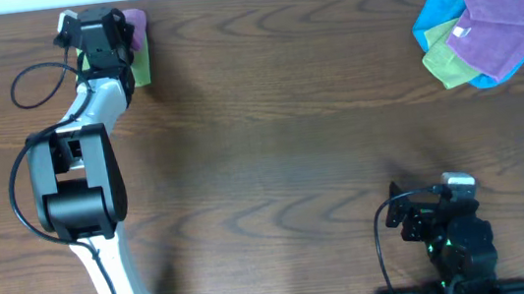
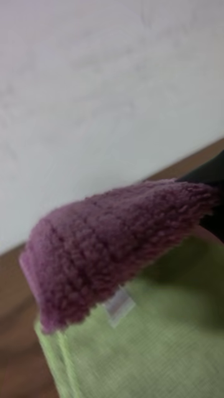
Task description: Fold the cloth
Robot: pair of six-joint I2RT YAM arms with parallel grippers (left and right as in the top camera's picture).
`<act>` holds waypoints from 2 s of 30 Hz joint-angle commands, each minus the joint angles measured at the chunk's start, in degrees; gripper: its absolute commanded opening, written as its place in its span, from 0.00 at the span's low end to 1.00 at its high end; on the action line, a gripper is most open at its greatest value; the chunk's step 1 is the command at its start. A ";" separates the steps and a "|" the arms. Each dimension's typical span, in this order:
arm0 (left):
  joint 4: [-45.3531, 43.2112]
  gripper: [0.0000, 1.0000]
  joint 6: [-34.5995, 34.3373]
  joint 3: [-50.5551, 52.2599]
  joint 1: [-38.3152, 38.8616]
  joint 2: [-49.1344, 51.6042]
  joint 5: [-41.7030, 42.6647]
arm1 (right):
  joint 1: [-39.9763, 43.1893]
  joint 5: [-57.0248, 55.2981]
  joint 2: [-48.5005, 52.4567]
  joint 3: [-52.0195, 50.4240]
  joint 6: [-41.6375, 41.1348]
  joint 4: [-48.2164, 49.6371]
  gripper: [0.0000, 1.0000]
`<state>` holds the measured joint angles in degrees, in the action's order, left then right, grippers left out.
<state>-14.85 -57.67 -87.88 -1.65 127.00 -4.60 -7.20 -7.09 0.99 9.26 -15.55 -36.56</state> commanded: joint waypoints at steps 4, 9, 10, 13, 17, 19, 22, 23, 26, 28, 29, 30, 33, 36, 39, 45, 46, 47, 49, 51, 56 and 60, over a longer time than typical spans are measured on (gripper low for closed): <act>7.48 0.06 -3.50 -1.05 0.09 0.74 0.15 | 0.37 0.22 -0.31 -0.24 -0.70 -0.04 0.99; 9.31 0.06 -4.37 -1.05 -1.03 0.63 0.24 | 0.37 0.22 -0.31 -0.24 -0.70 -0.04 0.99; 9.38 0.06 -4.79 -1.05 -1.27 0.55 0.20 | 0.37 0.22 -0.31 -0.24 -0.70 -0.07 0.99; 11.10 0.06 -6.45 -1.05 -2.29 -0.46 0.24 | 0.37 0.22 -0.31 -0.24 -0.70 -0.04 0.99; 13.73 0.06 -6.69 -1.05 -3.63 -2.47 0.94 | 0.37 0.22 -0.31 -0.24 -0.70 -0.04 0.99; 14.19 0.06 -6.69 -1.05 -3.85 -2.99 1.29 | 0.37 0.22 -0.31 -0.24 -0.70 -0.04 0.99; 14.21 0.06 -7.23 -1.05 -3.85 -3.17 1.29 | 0.37 0.22 -0.31 -0.24 -0.70 -0.07 0.99; 14.21 0.06 -7.78 -1.05 -3.85 -3.17 1.53 | 0.37 0.22 -0.31 -0.24 -0.70 -0.04 0.99; 14.67 0.06 -8.70 -1.05 -3.61 -3.17 1.62 | 0.37 0.22 -0.31 -0.24 -0.70 -0.04 0.99; 14.64 0.06 -8.94 -1.05 -3.54 -3.17 1.77 | 0.37 0.22 -0.31 -0.24 -0.70 -0.07 0.99; 14.64 0.06 -9.38 -1.05 -3.52 -3.17 2.03 | 0.37 0.22 -0.31 -0.24 -0.70 -0.04 0.99; 14.64 0.06 -9.86 -1.05 -3.54 -3.17 2.73 | 0.37 0.22 -0.31 -0.24 -0.70 -0.04 0.99; 15.10 0.06 -10.32 -1.05 -3.52 -3.17 4.24 | 0.37 0.22 -0.31 -0.24 -0.70 -0.04 0.99; 18.05 0.06 -10.75 -1.05 -3.45 -3.19 4.24 | 0.37 0.22 -0.31 -0.24 -0.70 -0.04 0.99; 21.27 0.06 -10.71 -1.05 -3.23 -3.19 4.66 | 0.37 0.22 -0.31 -0.24 -0.70 -0.04 0.99; 24.35 0.06 -10.45 -1.03 -2.84 -4.96 4.44 | 0.37 0.22 -0.31 -0.24 -0.70 -0.04 0.99; 24.72 0.06 -10.43 -1.03 -2.84 -5.44 4.15 | 0.37 0.22 -0.31 -0.24 -0.70 -0.04 0.99; 24.96 0.06 -10.43 -1.03 -2.84 -5.77 3.96 | 0.37 0.22 -0.31 -0.24 -0.70 -0.04 0.99; 25.24 0.06 -10.25 -1.03 -2.93 -6.03 3.34 | 0.37 0.22 -0.31 -0.24 -0.70 -0.07 0.99; 25.44 0.06 -10.25 -1.01 -2.97 -6.05 3.04 | 0.37 0.22 -0.31 -0.24 -0.70 -0.04 0.99; 27.10 0.55 -10.23 -0.70 -2.95 -6.03 1.99 | 0.37 0.22 -0.31 -0.24 -0.70 -0.04 0.99; 27.04 0.95 -10.23 -0.35 -2.95 -6.03 1.62 | 0.37 0.22 -0.31 -0.24 -0.70 -0.04 0.99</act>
<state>11.97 -67.92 -87.92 -4.67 122.30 -1.69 -7.20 -7.09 0.99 9.26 -15.53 -36.56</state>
